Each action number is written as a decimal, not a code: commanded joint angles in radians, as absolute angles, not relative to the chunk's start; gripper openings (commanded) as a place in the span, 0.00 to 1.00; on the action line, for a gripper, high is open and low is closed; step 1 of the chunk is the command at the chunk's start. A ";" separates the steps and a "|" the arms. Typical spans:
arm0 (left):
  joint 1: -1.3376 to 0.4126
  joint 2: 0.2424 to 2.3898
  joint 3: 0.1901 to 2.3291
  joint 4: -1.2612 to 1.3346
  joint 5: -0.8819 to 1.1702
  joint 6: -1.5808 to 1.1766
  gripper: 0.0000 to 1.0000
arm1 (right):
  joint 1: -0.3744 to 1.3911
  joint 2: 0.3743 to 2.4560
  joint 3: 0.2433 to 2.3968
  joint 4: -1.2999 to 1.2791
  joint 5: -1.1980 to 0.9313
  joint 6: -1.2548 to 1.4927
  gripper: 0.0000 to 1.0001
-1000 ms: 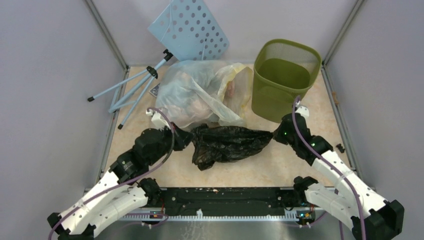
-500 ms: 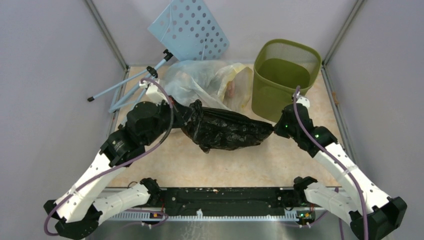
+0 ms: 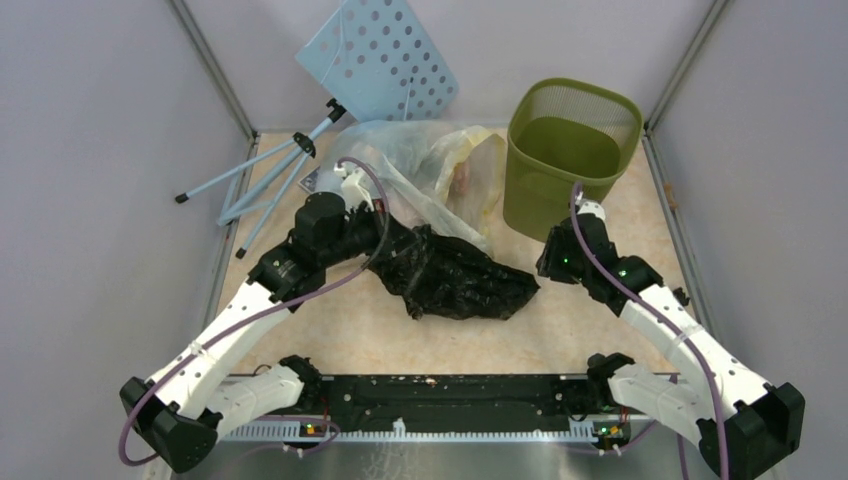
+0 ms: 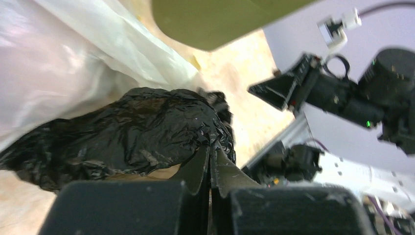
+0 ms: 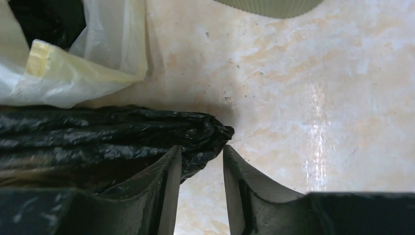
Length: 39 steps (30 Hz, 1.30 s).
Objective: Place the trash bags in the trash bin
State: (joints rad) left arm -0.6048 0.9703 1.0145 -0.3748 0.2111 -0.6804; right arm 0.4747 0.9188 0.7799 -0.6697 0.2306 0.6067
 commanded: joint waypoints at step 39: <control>-0.840 0.963 0.501 -0.295 0.735 -0.760 0.00 | 0.466 1.069 0.629 -0.419 0.013 0.525 0.53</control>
